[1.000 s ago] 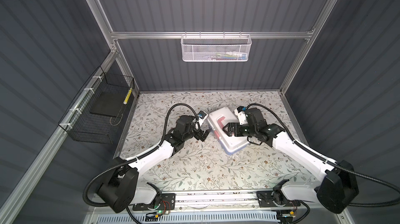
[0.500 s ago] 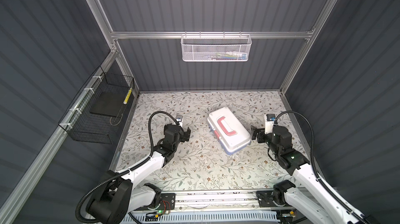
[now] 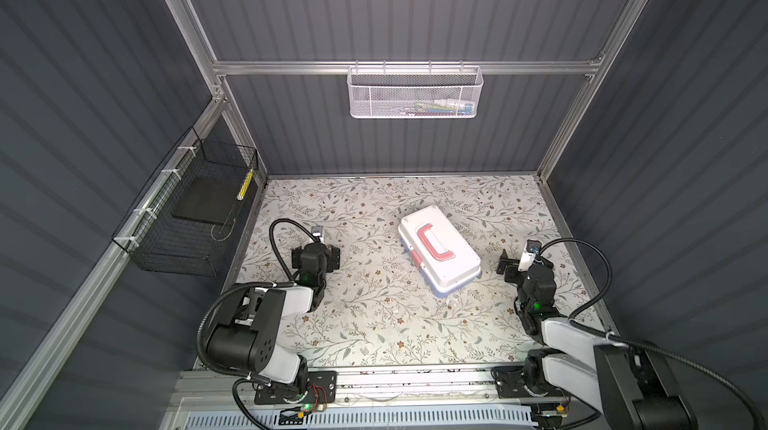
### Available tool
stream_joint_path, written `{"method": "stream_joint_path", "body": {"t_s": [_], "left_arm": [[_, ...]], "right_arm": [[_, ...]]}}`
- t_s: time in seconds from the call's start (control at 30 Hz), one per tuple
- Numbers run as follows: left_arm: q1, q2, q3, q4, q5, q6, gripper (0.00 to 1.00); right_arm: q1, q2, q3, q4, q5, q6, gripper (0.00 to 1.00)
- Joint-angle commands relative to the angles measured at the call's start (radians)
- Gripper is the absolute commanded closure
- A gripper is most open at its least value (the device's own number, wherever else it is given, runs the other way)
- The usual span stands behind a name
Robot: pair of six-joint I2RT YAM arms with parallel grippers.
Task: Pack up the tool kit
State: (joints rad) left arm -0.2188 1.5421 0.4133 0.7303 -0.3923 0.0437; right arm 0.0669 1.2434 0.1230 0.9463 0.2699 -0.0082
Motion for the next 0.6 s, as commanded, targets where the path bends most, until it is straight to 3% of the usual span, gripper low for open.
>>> {"method": "stream_joint_path", "body": {"t_s": [0.0,0.1,0.13,0.2,0.57], "left_arm": [[0.038,0.063,0.015,0.178,0.053,0.047,0.00],[0.099,0.162,-0.002,0.294,0.122,0.000,0.00],[0.113,0.185,0.000,0.330,0.128,-0.015,0.00],[0.131,0.162,0.041,0.197,0.160,-0.034,0.00],[0.139,0.174,0.064,0.169,0.169,-0.037,0.00]], "right_arm": [[-0.015,0.150,0.053,0.264,-0.060,-0.010,0.01],[-0.014,0.276,0.051,0.419,-0.061,-0.028,0.01],[-0.015,0.239,0.047,0.363,-0.065,-0.017,0.01],[-0.017,0.213,0.068,0.279,-0.052,-0.004,0.01],[-0.018,0.239,0.116,0.239,0.038,0.021,0.01]]}}
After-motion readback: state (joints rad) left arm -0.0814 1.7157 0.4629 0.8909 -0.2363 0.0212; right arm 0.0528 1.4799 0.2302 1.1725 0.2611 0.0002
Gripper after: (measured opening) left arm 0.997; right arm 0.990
